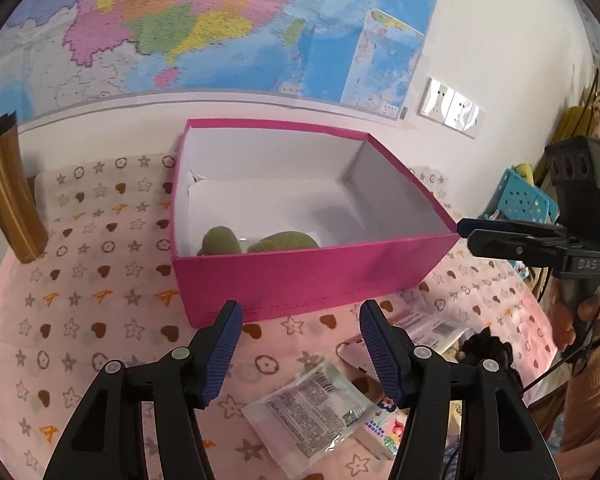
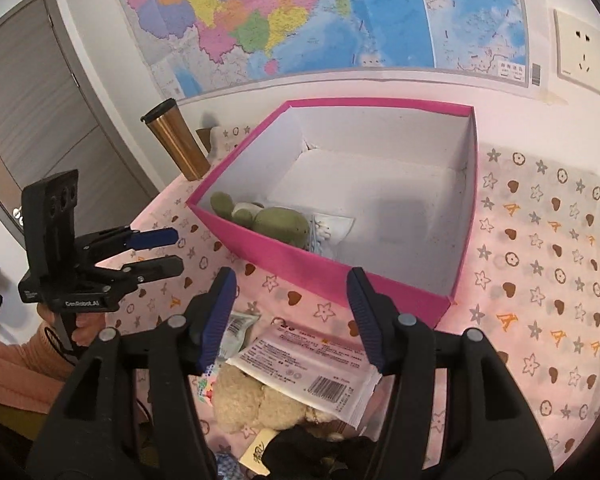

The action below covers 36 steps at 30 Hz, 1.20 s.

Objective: Organize soft objects

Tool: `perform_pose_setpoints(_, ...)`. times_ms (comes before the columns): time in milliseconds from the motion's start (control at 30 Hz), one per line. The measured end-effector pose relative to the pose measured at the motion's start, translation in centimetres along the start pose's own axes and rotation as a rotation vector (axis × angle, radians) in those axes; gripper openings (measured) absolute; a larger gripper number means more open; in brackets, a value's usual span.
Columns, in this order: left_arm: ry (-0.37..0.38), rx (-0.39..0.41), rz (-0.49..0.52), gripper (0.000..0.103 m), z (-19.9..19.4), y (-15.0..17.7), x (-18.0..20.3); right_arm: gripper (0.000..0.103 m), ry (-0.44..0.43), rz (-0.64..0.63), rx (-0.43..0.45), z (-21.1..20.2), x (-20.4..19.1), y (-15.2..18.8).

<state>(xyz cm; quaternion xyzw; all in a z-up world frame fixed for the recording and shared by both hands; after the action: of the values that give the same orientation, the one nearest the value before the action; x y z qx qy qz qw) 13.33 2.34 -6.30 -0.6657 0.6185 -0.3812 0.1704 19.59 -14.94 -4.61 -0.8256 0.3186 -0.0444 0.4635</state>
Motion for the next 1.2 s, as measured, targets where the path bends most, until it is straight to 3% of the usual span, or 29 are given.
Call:
perform_pose_setpoints(167,0.029,-0.003,0.012,0.062,-0.5,0.8,0.8,0.059,-0.009,0.004,0.005,-0.1,-0.1,0.5)
perform_pose_setpoints(333,-0.011,-0.006,0.071,0.062,-0.3,1.0,1.3,0.059,-0.023,0.018,-0.011,-0.7,-0.1,1.5)
perform_pose_setpoints(500,-0.060,0.048,0.050,0.062,-1.1,-1.8,-0.5,0.059,-0.044,-0.037,0.009,-0.2,-1.4,-1.1)
perform_pose_setpoints(600,-0.090,0.061,0.049,0.062,-1.0,-3.7,-1.6,0.059,-0.055,-0.068,-0.028,2.6,-1.8,-3.5)
perform_pose_setpoints(700,-0.086,0.043,0.045,0.061,-0.4,-5.1,-2.5,0.056,-0.089,-0.072,-0.075,5.6,-2.1,-5.0)
perform_pose_setpoints(767,-0.100,0.025,0.068,0.050,0.3,-5.4,-2.7,0.052,-0.095,-0.090,-0.114,8.0,-2.5,-5.9)
perform_pose_setpoints(867,-0.105,-0.032,0.101,0.043,1.5,-5.3,-2.7,0.050,-0.088,-0.097,-0.171,11.0,-2.4,-6.4)
perform_pose_setpoints(1200,-0.142,-0.178,0.217,0.044,5.4,-5.3,-2.6,0.050,-0.123,0.043,-0.321,14.9,0.8,-4.2)
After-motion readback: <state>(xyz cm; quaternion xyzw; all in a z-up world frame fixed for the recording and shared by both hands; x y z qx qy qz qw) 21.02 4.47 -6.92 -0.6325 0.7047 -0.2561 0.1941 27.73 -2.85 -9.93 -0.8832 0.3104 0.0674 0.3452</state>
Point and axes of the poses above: each gripper's, at about its wrist camera, not at the fingertips, and z roughly the way its jaws point, x to its right, y to its underside, the point moved 7 cm from there along z, roughly the way its jaws point, and after that the axes turned 7 degrees about -z, right-handed, at the moved point
